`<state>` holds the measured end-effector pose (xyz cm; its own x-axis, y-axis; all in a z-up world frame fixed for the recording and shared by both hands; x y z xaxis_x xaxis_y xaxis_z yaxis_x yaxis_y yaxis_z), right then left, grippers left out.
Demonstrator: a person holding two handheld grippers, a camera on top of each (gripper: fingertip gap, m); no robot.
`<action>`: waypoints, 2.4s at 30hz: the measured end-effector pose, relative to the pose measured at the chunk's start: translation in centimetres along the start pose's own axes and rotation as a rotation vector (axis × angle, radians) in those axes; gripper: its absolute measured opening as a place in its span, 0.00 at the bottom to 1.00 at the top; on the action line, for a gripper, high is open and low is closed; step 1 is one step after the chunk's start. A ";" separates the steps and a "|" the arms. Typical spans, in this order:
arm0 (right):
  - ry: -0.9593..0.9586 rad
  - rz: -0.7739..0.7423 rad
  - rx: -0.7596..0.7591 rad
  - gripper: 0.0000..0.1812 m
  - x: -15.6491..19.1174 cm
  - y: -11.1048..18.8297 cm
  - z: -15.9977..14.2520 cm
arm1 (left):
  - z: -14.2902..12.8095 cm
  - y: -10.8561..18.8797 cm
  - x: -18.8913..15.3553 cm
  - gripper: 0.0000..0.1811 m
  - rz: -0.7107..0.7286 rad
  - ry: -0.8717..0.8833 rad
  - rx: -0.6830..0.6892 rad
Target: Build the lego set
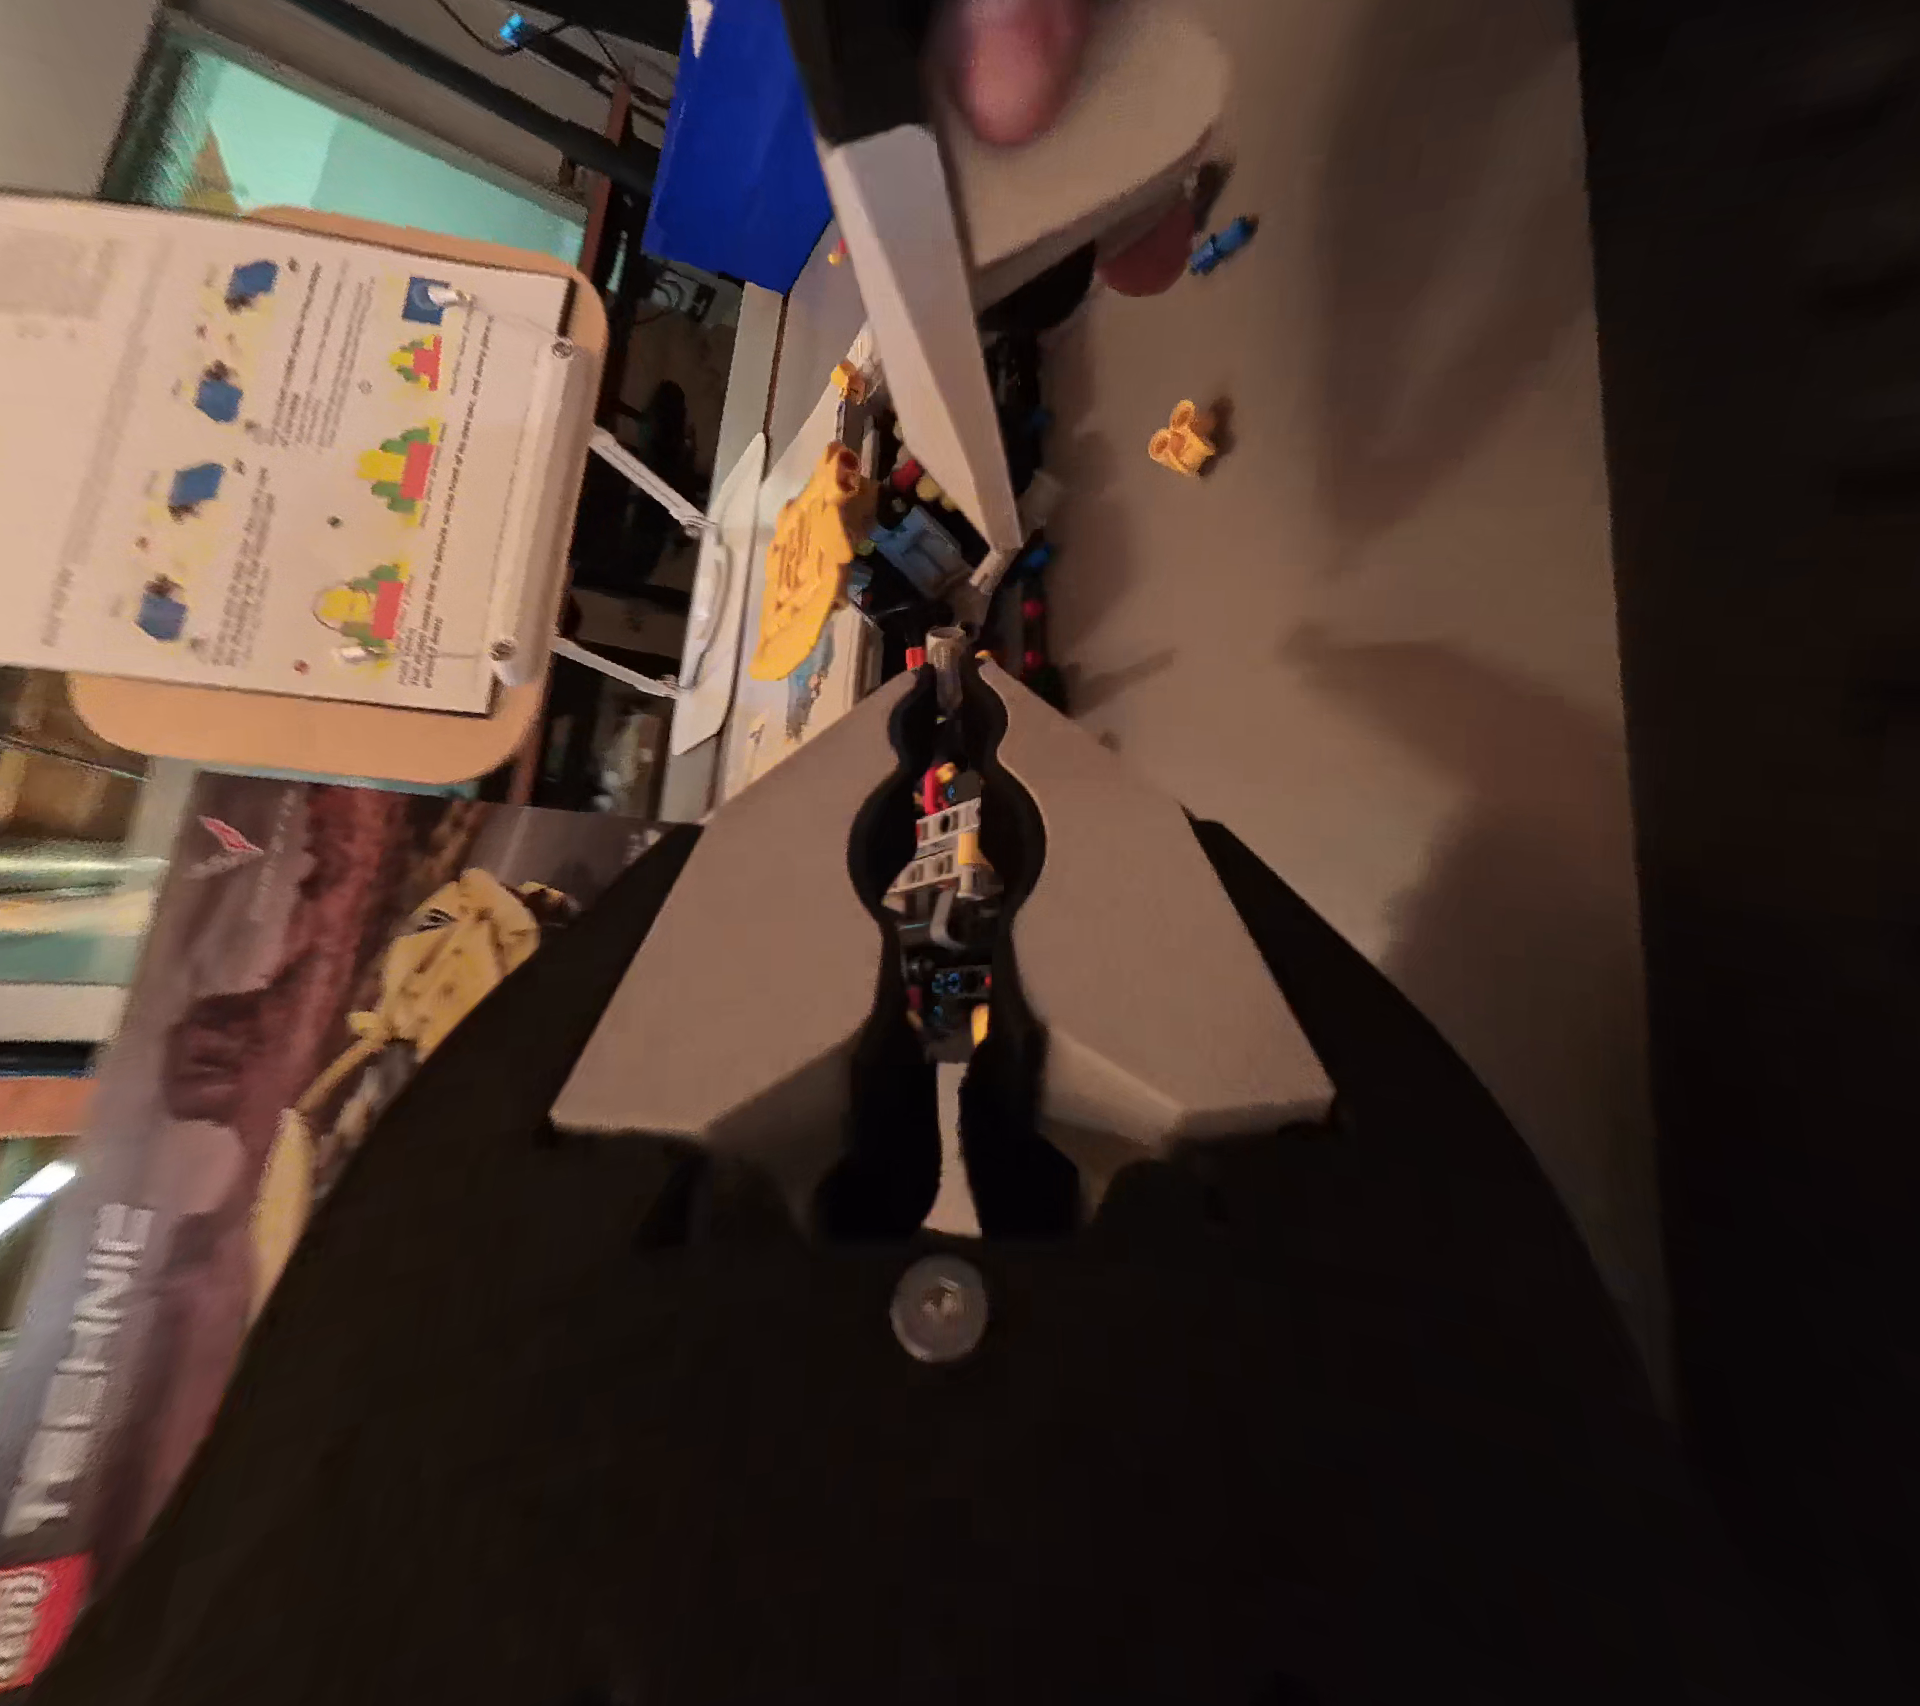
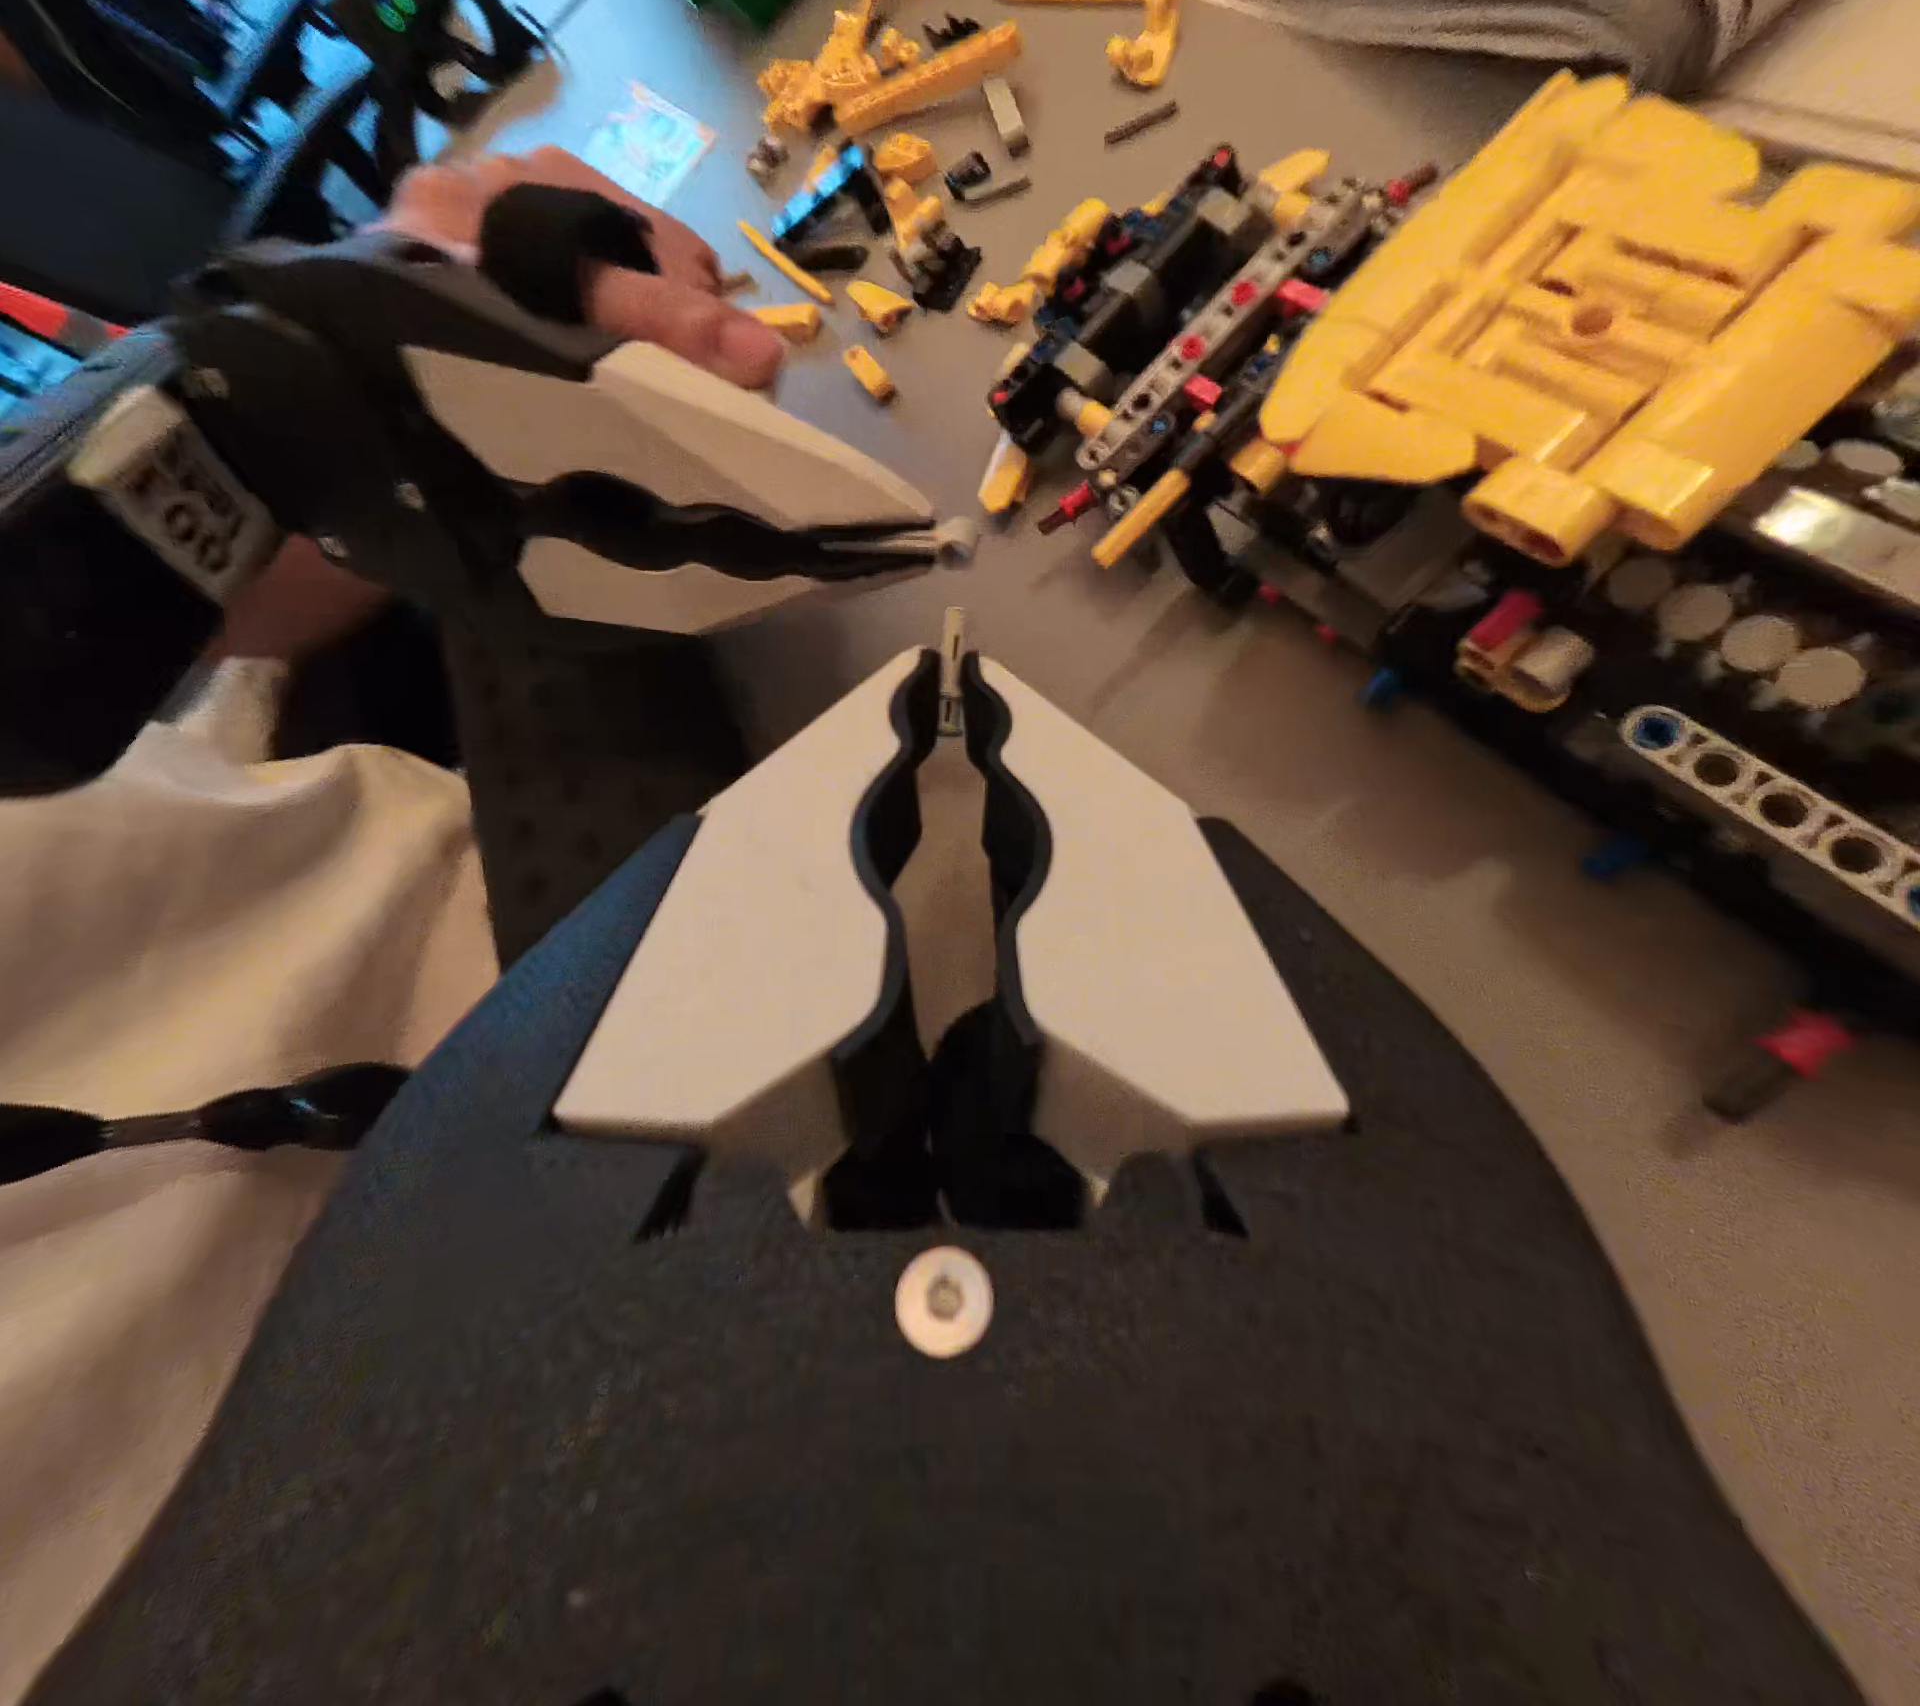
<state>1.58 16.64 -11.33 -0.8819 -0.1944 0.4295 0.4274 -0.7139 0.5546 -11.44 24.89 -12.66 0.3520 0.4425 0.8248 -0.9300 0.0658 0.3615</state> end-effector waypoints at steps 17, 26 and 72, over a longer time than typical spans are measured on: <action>0.424 -0.262 0.362 0.02 2.1 -1.4 1.8 | 1.2 -0.8 -2.4 0.01 0.020 -0.348 0.122; 0.609 -0.213 0.395 0.02 2.3 -1.2 1.9 | 1.3 -0.3 -2.4 0.01 0.003 -0.327 0.075; 0.554 -0.130 0.410 0.02 -1.7 0.3 -2.9 | 1.0 -0.3 -0.1 0.02 -0.279 0.062 0.004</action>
<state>2.57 14.83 -13.97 -0.8558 -0.5168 -0.0246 0.2561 -0.4645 0.8478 -11.09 23.94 -12.41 0.5869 0.4619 0.6649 -0.7977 0.1895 0.5725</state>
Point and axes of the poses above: each gripper's, where its closed fingertips meet, y back along the fingers, z out of its top, x = y × z across the jaws, the point moved 9 cm from there along y, back along the fingers, and after that the axes turned 3 degrees about -z, right-handed, at the moved point
